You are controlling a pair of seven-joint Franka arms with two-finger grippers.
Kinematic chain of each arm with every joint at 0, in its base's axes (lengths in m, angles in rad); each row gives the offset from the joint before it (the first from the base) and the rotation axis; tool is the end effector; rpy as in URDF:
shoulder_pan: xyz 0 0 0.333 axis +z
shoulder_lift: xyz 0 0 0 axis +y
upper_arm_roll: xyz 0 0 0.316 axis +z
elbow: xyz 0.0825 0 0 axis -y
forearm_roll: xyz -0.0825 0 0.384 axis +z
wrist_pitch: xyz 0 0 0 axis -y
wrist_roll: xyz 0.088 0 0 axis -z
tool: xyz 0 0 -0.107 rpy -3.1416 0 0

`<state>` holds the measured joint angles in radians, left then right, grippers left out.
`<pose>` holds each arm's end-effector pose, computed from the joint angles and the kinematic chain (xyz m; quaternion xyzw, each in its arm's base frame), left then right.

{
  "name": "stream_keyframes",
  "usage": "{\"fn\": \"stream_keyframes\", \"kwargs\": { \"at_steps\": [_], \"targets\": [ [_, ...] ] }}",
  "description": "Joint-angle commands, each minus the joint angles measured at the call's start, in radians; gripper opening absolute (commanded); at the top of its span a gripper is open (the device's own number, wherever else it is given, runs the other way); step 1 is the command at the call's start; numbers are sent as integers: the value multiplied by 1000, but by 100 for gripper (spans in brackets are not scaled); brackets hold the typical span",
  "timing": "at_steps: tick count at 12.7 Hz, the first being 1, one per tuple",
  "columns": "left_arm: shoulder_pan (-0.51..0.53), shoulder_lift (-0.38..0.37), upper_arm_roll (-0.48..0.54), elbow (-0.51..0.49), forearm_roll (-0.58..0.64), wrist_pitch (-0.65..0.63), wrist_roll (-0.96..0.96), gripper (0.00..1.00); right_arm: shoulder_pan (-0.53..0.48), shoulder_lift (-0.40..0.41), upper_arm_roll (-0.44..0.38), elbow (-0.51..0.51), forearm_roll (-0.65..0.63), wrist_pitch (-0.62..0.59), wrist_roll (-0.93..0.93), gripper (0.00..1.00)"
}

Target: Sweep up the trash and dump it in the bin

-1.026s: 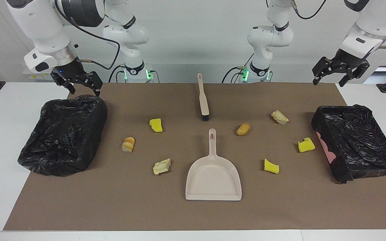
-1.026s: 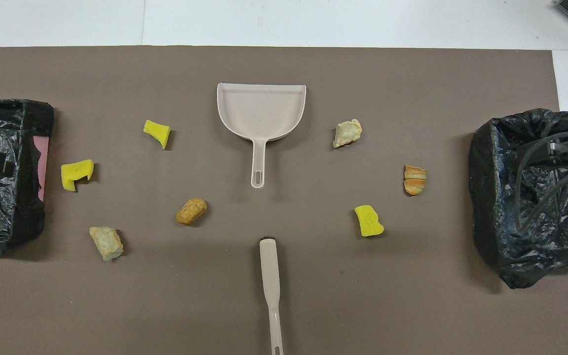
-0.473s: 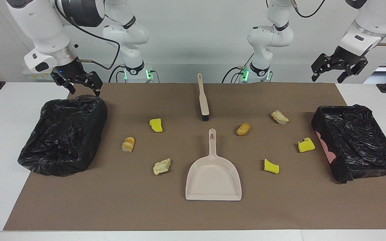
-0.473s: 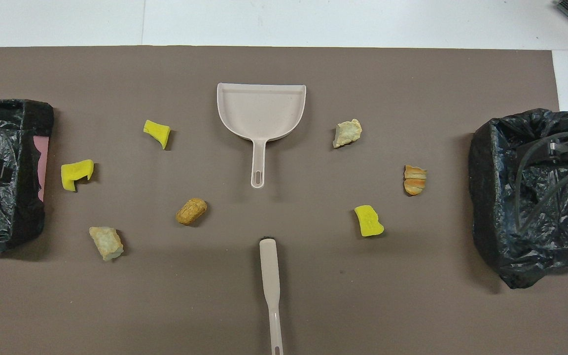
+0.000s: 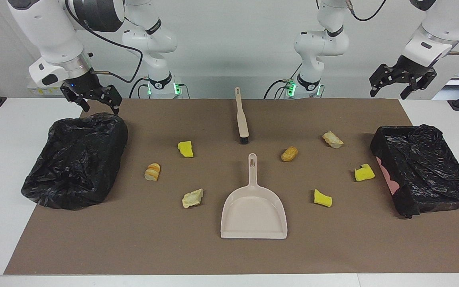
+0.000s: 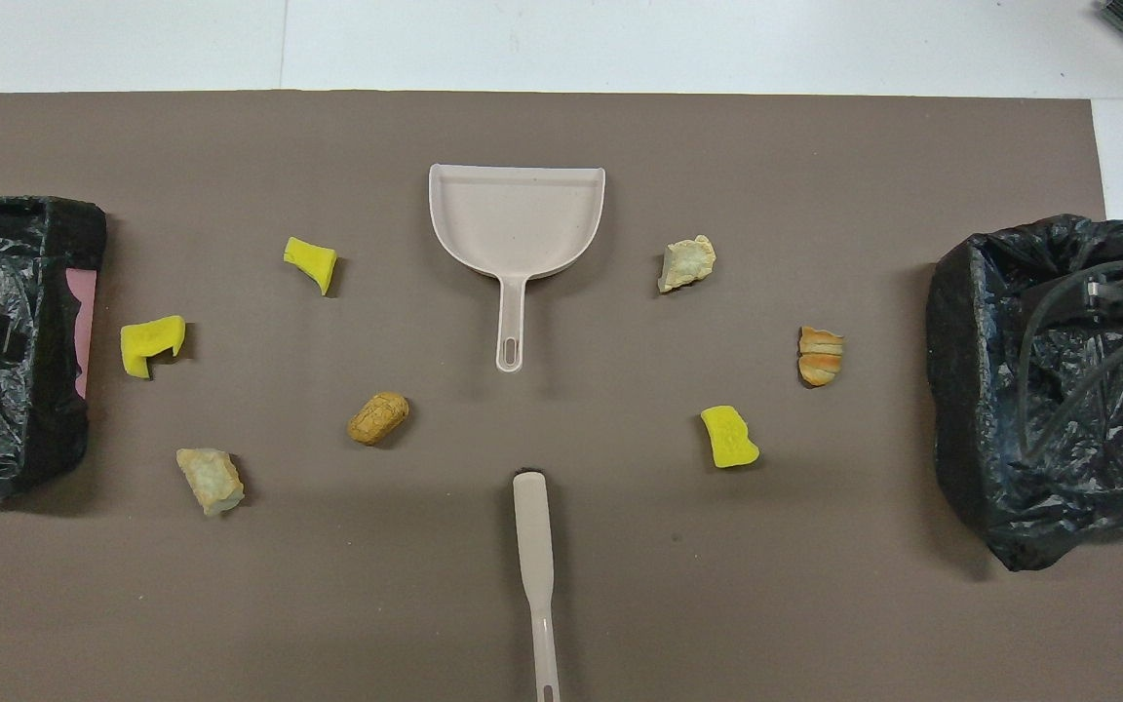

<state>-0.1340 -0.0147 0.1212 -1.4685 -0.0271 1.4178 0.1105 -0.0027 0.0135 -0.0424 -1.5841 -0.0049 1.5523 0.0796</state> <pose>0.5336 -0.0095 0.6668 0.9977 -0.0634 -0.0173 0.0152 0.5553 -0.0254 0.6092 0.9978 -0.0623 -0.0226 0.0031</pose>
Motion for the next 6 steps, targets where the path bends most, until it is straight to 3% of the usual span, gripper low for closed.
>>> {"fn": "stream_keyframes", "kwargs": {
  "at_steps": [1, 6],
  "targets": [
    [8, -27, -5, -30, 13, -2, -14, 100, -3, -4, 1, 4, 8, -17, -23, 100],
    [-12, -56, -15, -84, 12, 15, -15, 100, -3, -4, 1, 4, 8, -17, -23, 100]
  ]
}}
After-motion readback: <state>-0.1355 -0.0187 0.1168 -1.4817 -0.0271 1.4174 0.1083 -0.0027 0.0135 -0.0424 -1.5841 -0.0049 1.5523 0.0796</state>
